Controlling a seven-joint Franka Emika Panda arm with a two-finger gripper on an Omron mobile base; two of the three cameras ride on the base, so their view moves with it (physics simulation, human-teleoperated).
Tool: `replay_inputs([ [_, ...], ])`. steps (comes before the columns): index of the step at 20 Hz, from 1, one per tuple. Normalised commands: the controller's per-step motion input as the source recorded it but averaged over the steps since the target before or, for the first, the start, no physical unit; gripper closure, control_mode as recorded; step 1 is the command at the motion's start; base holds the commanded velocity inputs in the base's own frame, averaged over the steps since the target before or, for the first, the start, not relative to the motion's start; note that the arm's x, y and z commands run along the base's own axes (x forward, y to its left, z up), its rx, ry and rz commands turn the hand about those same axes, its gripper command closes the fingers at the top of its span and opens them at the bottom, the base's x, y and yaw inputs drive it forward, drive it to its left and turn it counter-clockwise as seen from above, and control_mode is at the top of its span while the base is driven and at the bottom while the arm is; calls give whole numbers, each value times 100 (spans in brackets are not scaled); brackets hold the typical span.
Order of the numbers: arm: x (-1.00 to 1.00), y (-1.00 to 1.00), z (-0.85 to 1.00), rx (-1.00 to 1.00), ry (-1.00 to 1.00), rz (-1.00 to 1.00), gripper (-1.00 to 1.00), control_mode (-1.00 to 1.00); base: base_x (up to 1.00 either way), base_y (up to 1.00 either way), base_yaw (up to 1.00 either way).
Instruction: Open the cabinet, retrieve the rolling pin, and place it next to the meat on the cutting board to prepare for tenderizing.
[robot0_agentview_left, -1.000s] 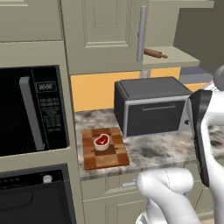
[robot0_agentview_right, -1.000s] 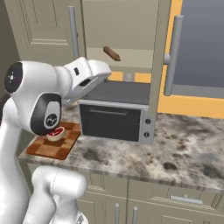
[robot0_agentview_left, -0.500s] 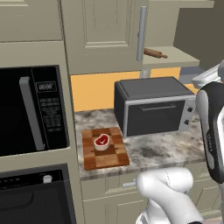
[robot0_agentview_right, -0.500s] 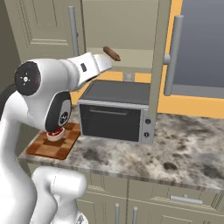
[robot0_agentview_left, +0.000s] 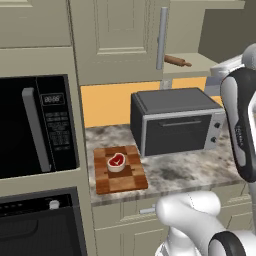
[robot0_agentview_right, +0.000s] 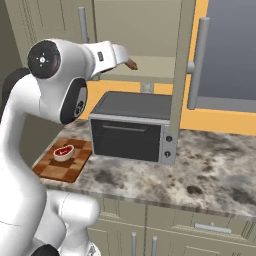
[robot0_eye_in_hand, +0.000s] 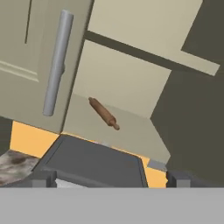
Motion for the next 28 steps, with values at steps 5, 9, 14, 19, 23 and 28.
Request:
replay_inputs([
  [5,56,0,0,10,5,0,-100,-100,0,0,0],
  [9,44,1,-6,2,0,5,-100,-100,0,0,0],
  [14,25,0,-15,1,-1,12,-100,-100,0,0,0],
  [19,27,0,-3,6,4,16,-100,-100,0,0,0],
  [23,41,0,0,6,11,12,-100,-100,0,0,0],
  [28,41,0,0,1,14,7,-100,-100,0,0,0],
])
